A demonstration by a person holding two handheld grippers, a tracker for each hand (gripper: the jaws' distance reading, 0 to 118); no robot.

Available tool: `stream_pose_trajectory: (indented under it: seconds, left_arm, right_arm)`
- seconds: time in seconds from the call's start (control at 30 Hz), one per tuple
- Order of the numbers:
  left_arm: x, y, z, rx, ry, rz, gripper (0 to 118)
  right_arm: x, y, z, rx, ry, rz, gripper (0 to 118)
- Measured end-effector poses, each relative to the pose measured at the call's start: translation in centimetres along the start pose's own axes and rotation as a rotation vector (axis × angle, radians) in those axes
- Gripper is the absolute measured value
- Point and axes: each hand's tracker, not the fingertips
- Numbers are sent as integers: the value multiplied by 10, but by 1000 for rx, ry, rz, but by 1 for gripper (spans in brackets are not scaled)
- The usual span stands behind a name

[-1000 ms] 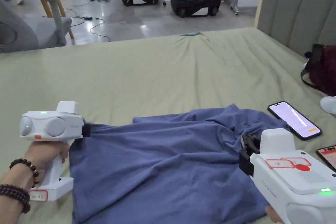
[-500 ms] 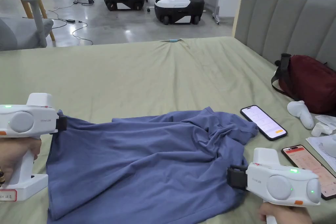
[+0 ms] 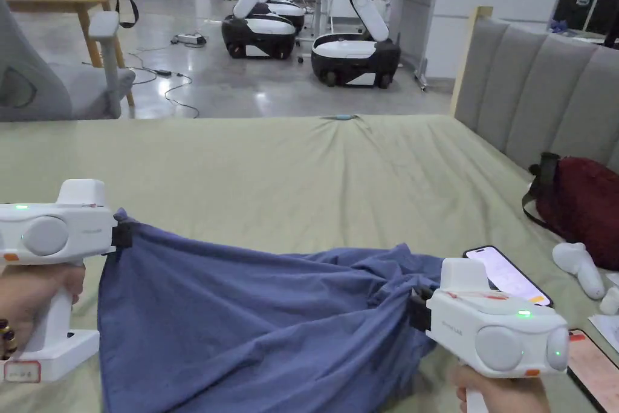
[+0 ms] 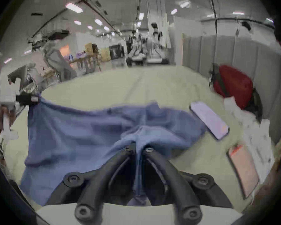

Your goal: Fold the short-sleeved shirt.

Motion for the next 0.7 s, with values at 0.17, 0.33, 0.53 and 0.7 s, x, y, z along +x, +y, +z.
stream_pose_trajectory:
  seconds: [0.17,0.33,0.53,0.7]
  left_arm:
    - [-13,69,28,140,83,-9,1]
    - [-36,155,60,259,196,18,1]
    - [-53,244,96,422,338,42,1]
    - [-59,285,106,481,383,73,1]
  right_arm:
    - [-17,121,1,191,27,84,6]
    - [-34,252,19,393,4,116,6]
    - [-46,387,19,494,21,129,6]
    - [-52,454,-2,470,13,138,6]
